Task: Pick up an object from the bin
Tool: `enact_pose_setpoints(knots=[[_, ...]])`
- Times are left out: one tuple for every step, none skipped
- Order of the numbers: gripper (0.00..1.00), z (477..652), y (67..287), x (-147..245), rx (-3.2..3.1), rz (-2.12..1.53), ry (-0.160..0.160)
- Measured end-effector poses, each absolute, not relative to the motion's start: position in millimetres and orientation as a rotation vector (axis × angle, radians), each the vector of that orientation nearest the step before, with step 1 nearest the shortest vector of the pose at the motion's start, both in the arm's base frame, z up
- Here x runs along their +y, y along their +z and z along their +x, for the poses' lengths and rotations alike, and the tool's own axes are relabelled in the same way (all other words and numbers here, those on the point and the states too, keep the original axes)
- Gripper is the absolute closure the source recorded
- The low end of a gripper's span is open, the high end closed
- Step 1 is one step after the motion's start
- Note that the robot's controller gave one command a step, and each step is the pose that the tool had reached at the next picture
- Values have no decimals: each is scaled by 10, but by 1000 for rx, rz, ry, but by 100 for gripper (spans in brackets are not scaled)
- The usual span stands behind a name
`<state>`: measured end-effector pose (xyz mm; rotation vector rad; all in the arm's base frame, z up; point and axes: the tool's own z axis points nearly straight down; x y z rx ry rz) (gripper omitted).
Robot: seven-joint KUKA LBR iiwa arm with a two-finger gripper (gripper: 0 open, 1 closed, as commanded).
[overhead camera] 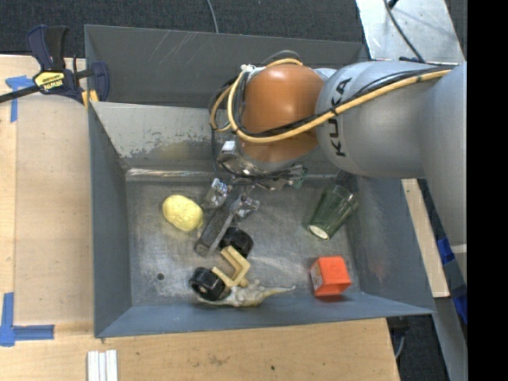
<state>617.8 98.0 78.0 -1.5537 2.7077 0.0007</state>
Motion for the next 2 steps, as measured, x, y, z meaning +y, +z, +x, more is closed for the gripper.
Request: enact_pose_setpoints(knots=[[100,6171,807,979,2711,-1556,1],[100,6162,890,971,2717,-1559,0]])
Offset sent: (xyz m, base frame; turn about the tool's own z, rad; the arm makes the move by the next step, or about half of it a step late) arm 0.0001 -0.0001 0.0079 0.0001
